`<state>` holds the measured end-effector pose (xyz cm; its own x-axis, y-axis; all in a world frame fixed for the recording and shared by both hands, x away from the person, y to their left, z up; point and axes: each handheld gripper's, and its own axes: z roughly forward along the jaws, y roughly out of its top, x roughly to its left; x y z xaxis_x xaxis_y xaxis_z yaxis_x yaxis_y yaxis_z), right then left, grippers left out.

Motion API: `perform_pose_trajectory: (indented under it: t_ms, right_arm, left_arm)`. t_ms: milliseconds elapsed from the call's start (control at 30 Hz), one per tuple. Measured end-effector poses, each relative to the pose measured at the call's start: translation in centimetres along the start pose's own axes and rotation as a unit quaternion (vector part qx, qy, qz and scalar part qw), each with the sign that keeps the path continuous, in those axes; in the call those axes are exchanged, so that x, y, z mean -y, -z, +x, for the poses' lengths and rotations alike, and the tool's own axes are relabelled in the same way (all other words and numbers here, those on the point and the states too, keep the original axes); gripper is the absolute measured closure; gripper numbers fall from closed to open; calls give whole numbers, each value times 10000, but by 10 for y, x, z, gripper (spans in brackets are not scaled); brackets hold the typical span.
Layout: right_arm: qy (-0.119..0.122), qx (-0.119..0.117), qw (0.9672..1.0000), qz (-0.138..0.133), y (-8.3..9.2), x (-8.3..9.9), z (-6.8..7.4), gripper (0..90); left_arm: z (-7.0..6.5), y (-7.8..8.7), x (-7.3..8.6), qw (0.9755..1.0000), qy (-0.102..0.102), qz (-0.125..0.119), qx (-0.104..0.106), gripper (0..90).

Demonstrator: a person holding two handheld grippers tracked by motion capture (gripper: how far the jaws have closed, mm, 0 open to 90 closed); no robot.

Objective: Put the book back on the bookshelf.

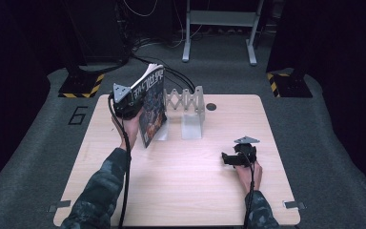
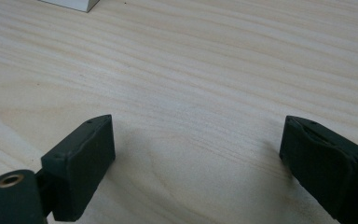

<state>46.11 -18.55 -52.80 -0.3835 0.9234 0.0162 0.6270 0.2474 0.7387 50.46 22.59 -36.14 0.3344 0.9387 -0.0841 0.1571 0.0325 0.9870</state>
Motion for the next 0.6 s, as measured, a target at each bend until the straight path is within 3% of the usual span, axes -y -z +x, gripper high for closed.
perform_pose_trajectory:
  t_ms: [300,433,600]
  right_arm:
    - [23,5,10000,6,0,0,0,96]
    - [30,2,10000,3,0,0,0,96]
    - [29,2,10000,3,0,0,0,96]
  left_arm:
    - [6,-2,20,9992,106,-324,-220,823]
    - [12,1,23,9990,119,-303,-305,823]
    - [16,4,26,9991,144,-106,-375,818]
